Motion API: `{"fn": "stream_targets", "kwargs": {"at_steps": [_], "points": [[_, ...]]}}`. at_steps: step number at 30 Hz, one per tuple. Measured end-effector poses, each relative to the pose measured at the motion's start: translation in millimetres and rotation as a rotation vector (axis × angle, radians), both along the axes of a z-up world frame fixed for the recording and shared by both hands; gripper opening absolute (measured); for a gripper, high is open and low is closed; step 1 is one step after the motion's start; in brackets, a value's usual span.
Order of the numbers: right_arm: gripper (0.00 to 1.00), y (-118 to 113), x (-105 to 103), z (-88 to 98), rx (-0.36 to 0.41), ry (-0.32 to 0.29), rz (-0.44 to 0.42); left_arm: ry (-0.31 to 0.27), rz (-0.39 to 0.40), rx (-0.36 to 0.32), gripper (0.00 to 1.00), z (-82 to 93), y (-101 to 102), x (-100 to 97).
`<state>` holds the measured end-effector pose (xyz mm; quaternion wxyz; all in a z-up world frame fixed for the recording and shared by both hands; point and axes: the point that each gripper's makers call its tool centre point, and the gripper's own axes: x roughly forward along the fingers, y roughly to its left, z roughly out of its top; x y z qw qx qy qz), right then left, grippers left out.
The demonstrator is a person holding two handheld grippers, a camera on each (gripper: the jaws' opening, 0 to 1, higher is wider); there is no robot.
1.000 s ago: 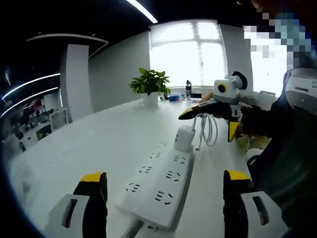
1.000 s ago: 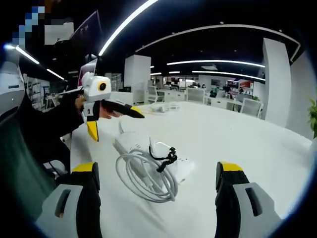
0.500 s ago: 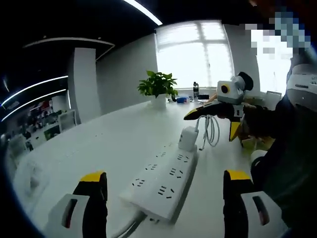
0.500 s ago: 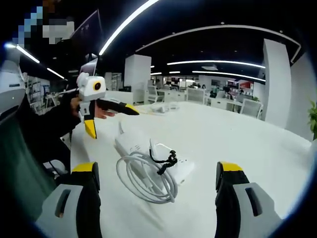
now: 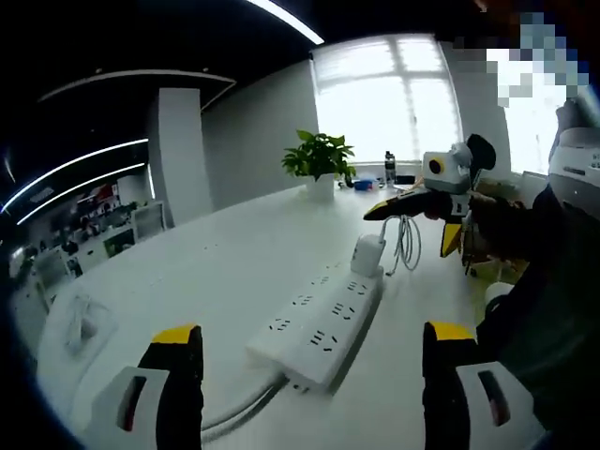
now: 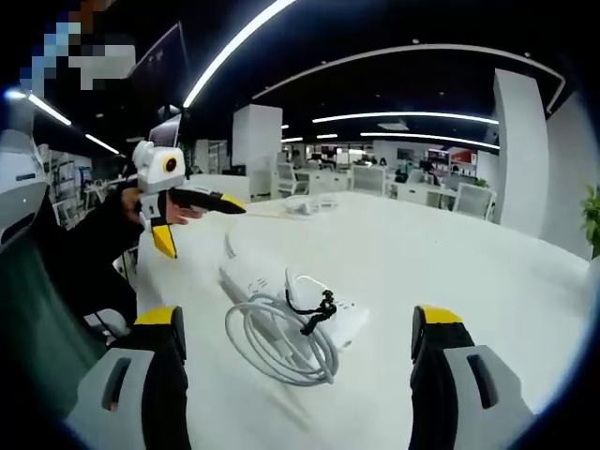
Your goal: Straighten the power strip on the desk, plug the charger into it
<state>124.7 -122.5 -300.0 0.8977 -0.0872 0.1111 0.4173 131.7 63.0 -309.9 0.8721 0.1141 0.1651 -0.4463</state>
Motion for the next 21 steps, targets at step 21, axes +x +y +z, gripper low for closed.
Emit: {"fn": "stream_targets", "kwargs": {"at_steps": [21], "points": [[1.00, -5, -8, 20.7, 0.040, -0.026, -0.026, 0.000, 0.087, -0.104, 0.99, 10.0, 20, -22.3]]}}
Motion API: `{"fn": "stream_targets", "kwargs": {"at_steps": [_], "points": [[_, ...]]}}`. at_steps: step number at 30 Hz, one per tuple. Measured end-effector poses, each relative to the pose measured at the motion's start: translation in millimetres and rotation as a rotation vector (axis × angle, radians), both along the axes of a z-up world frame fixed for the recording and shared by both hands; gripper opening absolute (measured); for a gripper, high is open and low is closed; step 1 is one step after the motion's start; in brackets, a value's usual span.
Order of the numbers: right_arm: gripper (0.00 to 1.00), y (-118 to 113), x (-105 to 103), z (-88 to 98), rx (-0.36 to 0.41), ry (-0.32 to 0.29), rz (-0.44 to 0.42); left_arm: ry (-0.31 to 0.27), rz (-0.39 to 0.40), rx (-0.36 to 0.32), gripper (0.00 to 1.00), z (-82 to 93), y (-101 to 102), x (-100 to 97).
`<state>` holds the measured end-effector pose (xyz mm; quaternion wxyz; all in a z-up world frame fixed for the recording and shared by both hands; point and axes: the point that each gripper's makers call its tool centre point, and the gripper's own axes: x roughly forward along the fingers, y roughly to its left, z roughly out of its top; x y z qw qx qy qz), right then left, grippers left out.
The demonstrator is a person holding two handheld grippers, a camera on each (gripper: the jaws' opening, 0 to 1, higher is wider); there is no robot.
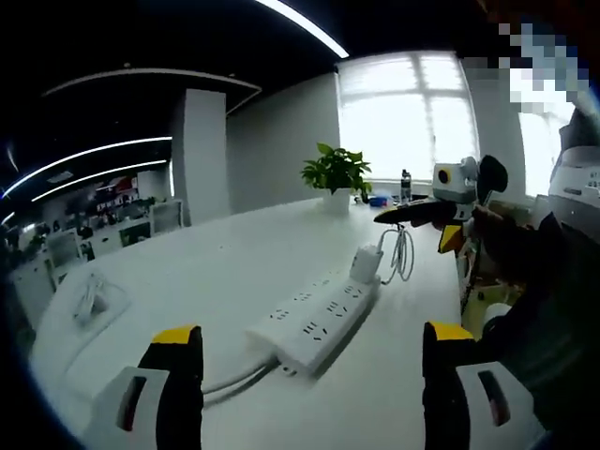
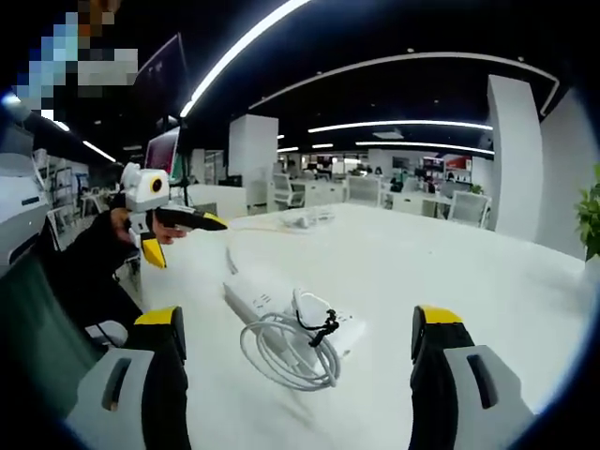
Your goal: Straighten the power strip on the desk, plug the charger into it
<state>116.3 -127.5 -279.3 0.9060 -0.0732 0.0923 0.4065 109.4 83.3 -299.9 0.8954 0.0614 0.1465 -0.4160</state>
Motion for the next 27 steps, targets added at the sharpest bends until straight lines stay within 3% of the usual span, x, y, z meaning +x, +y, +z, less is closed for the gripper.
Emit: {"fn": "stream_targets", "kwargs": {"at_steps": [15, 27], "points": [[0.99, -7, -7, 9.9, 0.028, -0.007, -0.034, -0.002, 0.021, -0.003, 0.99, -2.2, 2, -9.3], [1.00, -1, -20, 12.6, -0.013, 0.004, -0.039, -0.014, 0.010, 0.018, 0.99, 6.8, -2, -19.3]]}}
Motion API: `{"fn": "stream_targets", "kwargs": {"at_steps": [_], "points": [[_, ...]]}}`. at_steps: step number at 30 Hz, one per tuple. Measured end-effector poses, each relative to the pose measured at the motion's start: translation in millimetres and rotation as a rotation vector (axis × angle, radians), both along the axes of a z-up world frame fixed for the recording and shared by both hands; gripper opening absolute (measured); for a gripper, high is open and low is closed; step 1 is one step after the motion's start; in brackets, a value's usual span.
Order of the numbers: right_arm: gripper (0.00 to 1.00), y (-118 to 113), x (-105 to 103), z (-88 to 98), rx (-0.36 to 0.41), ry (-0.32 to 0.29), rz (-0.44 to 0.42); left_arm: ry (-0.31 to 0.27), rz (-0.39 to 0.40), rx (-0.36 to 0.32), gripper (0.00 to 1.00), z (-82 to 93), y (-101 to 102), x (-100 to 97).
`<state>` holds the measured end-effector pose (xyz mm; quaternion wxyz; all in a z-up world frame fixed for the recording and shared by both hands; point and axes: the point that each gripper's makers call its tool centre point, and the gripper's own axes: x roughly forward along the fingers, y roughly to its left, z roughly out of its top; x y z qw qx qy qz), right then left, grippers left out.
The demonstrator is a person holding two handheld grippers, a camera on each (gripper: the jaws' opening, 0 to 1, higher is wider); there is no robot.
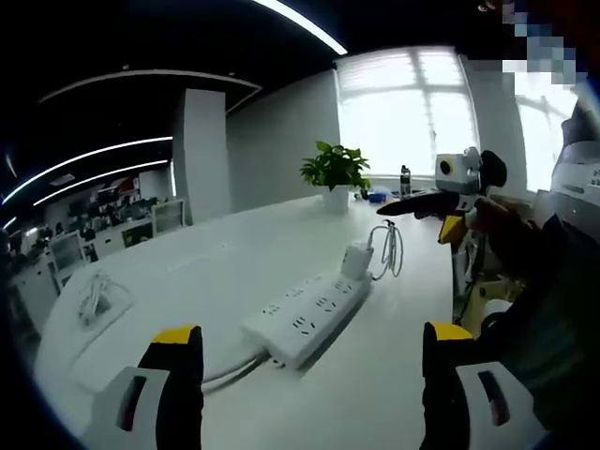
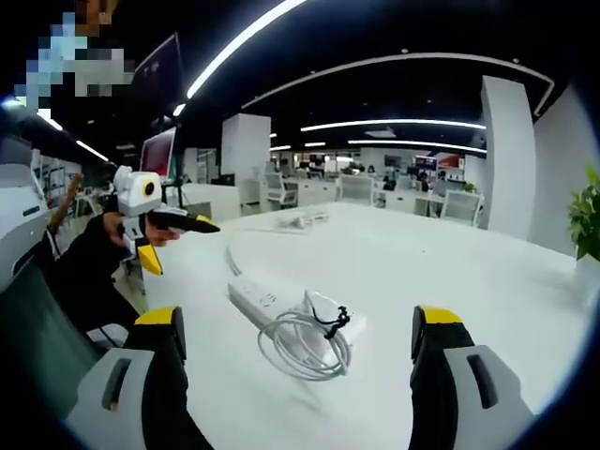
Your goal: Straighten the power strip on the desk, plug the charger into it
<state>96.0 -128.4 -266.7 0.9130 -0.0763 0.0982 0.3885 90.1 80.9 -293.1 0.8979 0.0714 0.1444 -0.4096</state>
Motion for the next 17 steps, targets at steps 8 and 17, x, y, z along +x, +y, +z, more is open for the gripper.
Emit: {"fn": "stream_targets", "kwargs": {"at_steps": [8, 17], "points": [[1.00, -6, -6, 0.5, -0.030, 0.016, -0.030, -0.014, 0.001, 0.012, 0.99, 9.8, -3, -7.9], [1.00, -5, -8, 3.8, -0.031, 0.027, -0.043, -0.011, 0.025, 0.008, 0.99, 13.7, 0, -7.9]]}}
